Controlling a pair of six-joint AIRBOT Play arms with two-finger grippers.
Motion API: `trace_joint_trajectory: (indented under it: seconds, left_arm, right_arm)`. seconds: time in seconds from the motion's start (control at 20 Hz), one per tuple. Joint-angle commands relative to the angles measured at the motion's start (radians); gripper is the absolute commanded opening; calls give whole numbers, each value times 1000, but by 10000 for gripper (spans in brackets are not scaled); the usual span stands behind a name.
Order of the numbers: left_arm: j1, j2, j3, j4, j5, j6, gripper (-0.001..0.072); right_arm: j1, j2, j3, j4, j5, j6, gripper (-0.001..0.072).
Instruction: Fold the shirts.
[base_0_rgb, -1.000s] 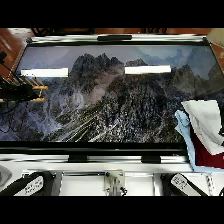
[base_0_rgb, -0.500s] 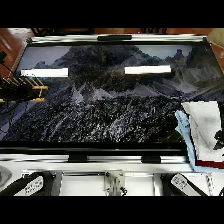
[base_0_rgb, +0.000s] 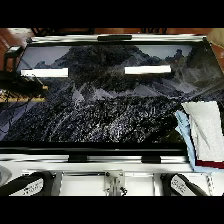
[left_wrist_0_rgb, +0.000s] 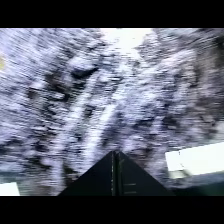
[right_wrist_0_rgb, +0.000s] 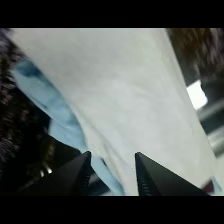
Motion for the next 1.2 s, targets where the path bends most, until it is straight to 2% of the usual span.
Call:
trace_joint_trajectory:
  seconds: [0.0,0.05,0.1,0.2,0.4,0.5,1.15]
  left_arm:
    - [-145,-98,79,174,-27,-73,441]
    - [-160,-129,76,159,-66,-135,698]
    - [-164,-159,74,142,-132,-182,712]
    - [-163,-166,11,40,-187,-177,711]
    - [-159,6,-270,33,5,-196,712]
    - [-159,65,-343,37,91,-196,711]
    - [-159,64,-346,36,96,-196,711]
  right_arm:
    - [352,-41,63,-20,-68,163,611]
    - [418,-79,42,57,-50,199,625]
    - [472,-117,14,157,-47,225,625]
    - [562,-158,-40,253,-82,271,625]
    - [668,-157,-98,146,-51,295,625]
    - [674,-157,-98,165,-49,298,625]
    - [674,-157,-98,178,-49,298,625]
